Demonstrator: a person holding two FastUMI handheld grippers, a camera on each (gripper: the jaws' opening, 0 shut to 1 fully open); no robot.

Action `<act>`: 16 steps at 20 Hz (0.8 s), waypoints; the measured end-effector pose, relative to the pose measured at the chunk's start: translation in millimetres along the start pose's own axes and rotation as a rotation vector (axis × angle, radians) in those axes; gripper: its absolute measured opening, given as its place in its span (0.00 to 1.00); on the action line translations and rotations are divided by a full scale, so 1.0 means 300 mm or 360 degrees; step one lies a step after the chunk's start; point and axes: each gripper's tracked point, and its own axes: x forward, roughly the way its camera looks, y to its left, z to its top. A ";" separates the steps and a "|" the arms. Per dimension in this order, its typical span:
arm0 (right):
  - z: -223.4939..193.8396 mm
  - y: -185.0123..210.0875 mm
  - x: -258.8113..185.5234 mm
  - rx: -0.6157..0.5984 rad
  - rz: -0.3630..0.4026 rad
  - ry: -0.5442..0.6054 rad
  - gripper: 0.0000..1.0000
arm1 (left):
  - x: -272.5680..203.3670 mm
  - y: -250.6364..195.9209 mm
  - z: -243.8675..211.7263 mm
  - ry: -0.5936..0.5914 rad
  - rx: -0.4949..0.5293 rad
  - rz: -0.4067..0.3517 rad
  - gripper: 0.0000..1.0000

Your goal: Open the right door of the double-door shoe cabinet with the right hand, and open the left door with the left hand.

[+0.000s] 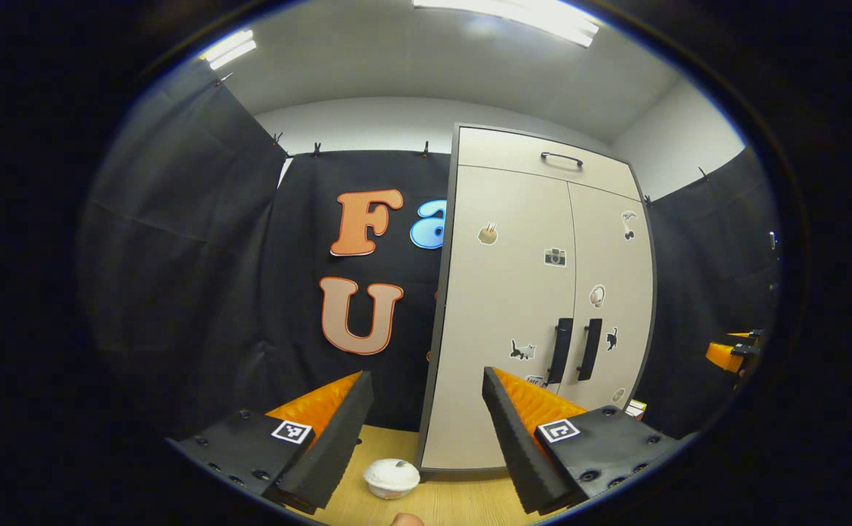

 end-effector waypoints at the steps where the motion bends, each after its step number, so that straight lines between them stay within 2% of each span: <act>1: 0.002 0.003 0.000 0.0014 0.0000 0.0000 0.94 | 0.000 0.005 0.006 -0.0007 0.0010 0.0011 0.96; 5: 0.006 0.002 0.003 0.0028 -0.0020 -0.0006 0.94 | -0.012 0.027 0.028 -0.0049 0.0020 0.0056 0.96; 10: -0.005 0.025 0.016 0.0028 0.0006 0.0011 0.94 | -0.018 0.022 0.005 -0.0020 0.0022 0.0027 0.96; 16: -0.018 0.170 0.096 0.0067 0.0114 0.0042 0.94 | -0.028 0.036 -0.021 0.0009 0.0018 0.0006 0.96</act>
